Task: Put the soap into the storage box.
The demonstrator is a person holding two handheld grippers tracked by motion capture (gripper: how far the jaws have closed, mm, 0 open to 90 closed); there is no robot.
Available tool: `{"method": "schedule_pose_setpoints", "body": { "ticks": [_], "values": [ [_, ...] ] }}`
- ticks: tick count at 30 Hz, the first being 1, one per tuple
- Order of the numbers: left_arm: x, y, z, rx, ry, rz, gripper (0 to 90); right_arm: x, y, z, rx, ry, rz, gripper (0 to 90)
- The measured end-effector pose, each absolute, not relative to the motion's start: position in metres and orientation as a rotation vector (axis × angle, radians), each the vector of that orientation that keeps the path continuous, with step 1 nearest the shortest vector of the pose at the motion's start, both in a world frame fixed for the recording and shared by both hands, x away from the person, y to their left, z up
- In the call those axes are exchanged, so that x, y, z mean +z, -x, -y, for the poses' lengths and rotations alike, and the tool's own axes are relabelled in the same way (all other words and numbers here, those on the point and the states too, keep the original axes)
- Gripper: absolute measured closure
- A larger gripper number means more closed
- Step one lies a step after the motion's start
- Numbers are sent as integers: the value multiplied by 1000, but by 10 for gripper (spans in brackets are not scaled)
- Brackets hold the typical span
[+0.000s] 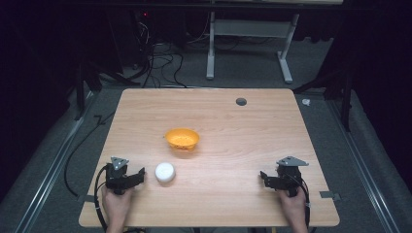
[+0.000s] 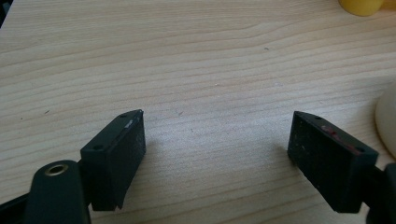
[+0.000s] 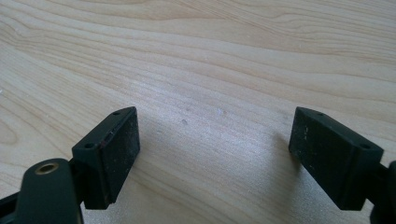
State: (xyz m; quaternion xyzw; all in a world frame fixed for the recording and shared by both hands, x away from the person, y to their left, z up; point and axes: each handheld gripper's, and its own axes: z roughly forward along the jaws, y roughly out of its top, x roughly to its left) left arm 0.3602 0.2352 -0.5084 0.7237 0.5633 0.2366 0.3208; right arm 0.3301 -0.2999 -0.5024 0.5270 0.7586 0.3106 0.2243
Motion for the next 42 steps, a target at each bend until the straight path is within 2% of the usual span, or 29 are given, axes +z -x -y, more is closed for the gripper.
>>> {"method": "schedule_pose_setpoints", "body": {
  "ticks": [24, 26, 42],
  "values": [
    [-508, -359, -235, 616, -1904, -1476, 186, -502, -330, 300, 858, -1460, -2091, 173],
    [-508, -359, -236, 596, -1904, -1462, 153, -502, -330, 300, 857, -1460, -2090, 173],
    [-488, -345, -231, 503, -1894, -1313, 146, -502, -330, 300, 856, -1466, -2086, 173]
  ]
}}
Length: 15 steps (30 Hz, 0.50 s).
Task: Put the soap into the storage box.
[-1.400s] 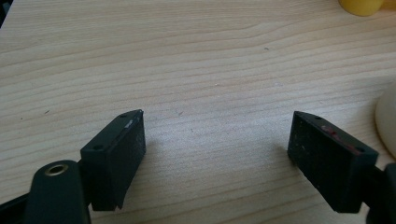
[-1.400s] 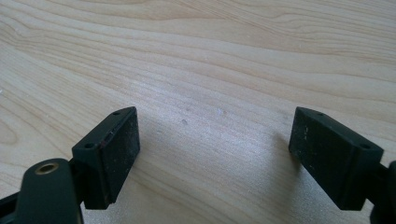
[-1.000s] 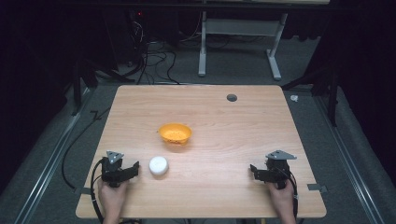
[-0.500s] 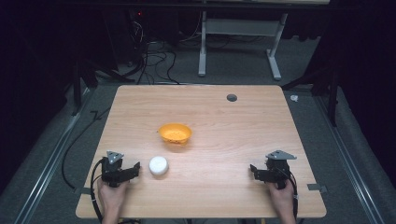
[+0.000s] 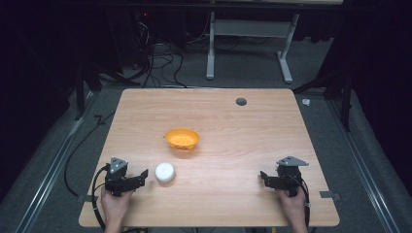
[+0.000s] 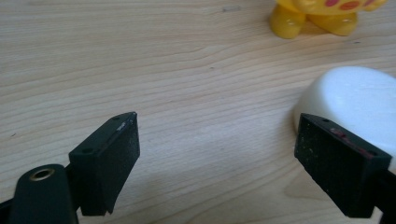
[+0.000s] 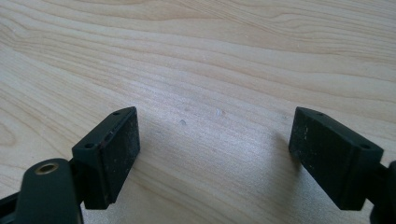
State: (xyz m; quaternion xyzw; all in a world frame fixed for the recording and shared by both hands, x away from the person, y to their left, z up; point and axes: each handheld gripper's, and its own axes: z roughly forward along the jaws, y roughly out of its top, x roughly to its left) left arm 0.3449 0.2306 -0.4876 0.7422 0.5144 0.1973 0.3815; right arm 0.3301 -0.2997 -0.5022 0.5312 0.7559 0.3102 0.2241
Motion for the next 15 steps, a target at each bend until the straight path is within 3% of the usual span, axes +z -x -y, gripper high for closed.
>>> {"method": "schedule_pose_setpoints", "body": {
  "ticks": [15],
  "values": [
    [-470, -330, -213, 418, -1917, -1212, 147, -502, -330, 300, 856, -1459, -2088, 173]
  ]
}}
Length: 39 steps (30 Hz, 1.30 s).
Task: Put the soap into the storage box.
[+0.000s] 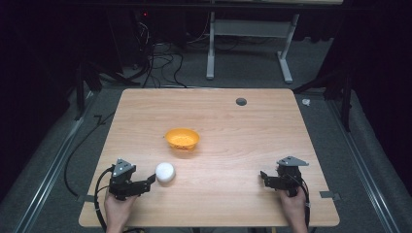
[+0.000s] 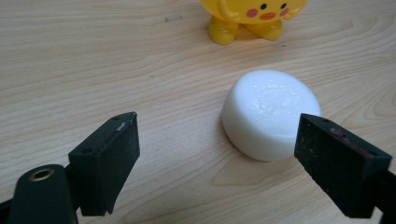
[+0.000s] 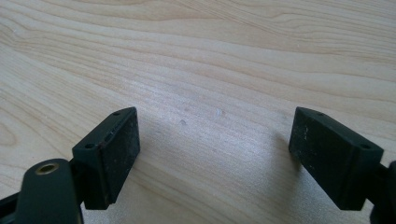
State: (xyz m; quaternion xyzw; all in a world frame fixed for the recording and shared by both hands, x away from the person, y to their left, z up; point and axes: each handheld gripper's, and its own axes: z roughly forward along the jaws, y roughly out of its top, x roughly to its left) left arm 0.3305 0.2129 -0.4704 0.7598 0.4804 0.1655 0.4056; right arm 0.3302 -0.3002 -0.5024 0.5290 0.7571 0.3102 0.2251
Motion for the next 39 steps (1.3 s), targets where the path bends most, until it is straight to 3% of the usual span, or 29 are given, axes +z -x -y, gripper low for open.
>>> {"method": "schedule_pose_setpoints", "body": {
  "ticks": [14, 39],
  "values": [
    [-473, -337, -176, 412, -1991, -1156, 132, -502, -330, 300, 856, -1459, -2089, 173],
    [-491, -353, -153, 398, -2070, -1189, 169, -502, -330, 300, 857, -1459, -2090, 173]
  ]
}}
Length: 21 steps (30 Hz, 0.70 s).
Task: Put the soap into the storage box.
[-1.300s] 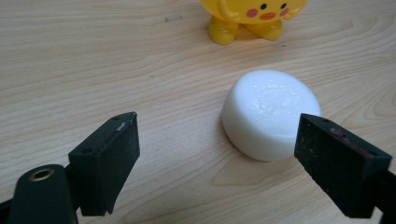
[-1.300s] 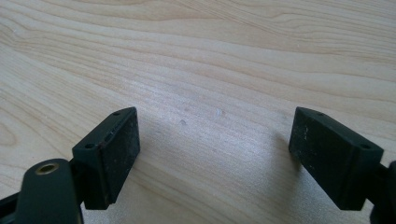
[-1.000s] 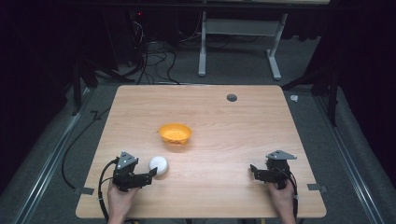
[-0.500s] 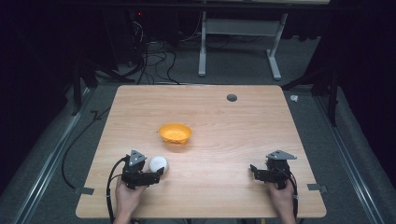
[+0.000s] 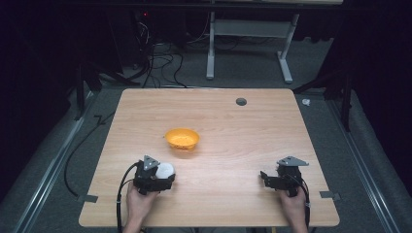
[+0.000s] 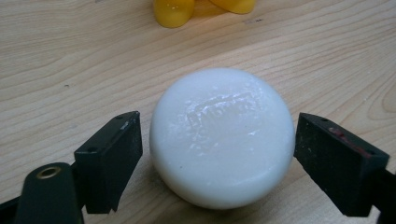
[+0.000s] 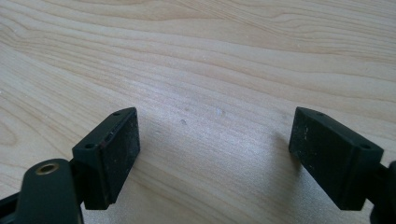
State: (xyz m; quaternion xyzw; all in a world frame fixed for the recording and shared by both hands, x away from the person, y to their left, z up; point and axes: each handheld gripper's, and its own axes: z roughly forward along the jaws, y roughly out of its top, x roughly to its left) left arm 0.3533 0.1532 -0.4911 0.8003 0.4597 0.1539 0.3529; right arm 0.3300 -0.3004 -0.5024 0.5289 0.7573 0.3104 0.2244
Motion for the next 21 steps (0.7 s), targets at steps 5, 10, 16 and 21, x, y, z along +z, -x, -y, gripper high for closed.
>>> {"method": "schedule_pose_setpoints", "body": {
  "ticks": [5, 10, 16, 21],
  "values": [
    [-493, -356, -151, 403, -2066, -1186, 218, -502, -330, 300, 857, -1459, -2090, 173],
    [-495, -357, -150, 394, -2070, -1192, 229, -502, -330, 301, 857, -1457, -2090, 173],
    [-497, -358, -149, 394, -2077, -1198, 229, -502, -330, 300, 857, -1459, -2089, 173],
    [-499, -359, -147, 400, -2082, -1201, 230, -502, -330, 300, 857, -1459, -2090, 173]
  ]
}}
